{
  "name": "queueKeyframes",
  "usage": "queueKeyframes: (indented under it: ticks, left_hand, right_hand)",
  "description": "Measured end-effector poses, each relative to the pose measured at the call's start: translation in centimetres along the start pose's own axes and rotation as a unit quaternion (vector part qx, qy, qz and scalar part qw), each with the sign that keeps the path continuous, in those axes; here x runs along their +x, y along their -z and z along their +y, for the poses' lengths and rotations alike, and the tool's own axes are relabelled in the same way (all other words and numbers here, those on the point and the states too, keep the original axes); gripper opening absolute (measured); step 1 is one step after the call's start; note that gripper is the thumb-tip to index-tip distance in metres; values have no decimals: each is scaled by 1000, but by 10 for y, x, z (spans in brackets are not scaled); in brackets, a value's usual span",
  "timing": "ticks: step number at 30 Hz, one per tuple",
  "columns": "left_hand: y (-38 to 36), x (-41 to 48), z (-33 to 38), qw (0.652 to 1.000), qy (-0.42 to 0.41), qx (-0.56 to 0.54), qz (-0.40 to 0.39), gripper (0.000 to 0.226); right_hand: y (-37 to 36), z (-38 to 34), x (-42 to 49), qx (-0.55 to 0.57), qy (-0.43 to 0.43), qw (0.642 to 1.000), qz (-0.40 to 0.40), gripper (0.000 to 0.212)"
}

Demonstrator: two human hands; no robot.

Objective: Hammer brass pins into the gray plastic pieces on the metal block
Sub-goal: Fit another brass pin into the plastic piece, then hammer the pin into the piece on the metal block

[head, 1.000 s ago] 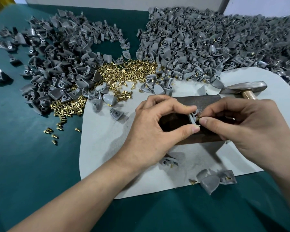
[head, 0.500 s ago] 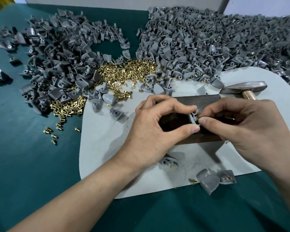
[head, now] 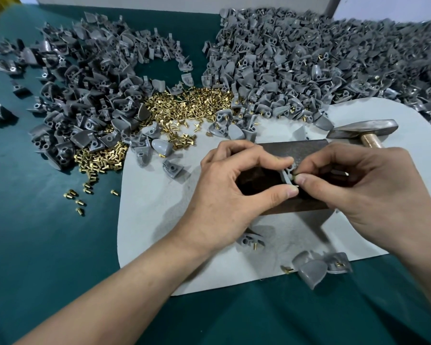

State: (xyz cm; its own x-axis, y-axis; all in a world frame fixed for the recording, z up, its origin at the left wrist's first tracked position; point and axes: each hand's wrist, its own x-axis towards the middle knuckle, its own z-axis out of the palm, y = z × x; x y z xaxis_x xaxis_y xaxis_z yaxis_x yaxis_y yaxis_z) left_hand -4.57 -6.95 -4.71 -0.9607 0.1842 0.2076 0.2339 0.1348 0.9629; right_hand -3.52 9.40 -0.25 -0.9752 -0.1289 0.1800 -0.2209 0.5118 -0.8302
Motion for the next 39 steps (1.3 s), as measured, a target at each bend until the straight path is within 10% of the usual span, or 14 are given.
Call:
queueKeyframes:
  ticks: [39]
  left_hand:
    - [0, 1, -3, 1000, -2, -20, -9, 28]
  right_hand:
    - [20, 2, 3, -48, 16, 999, -11, 2]
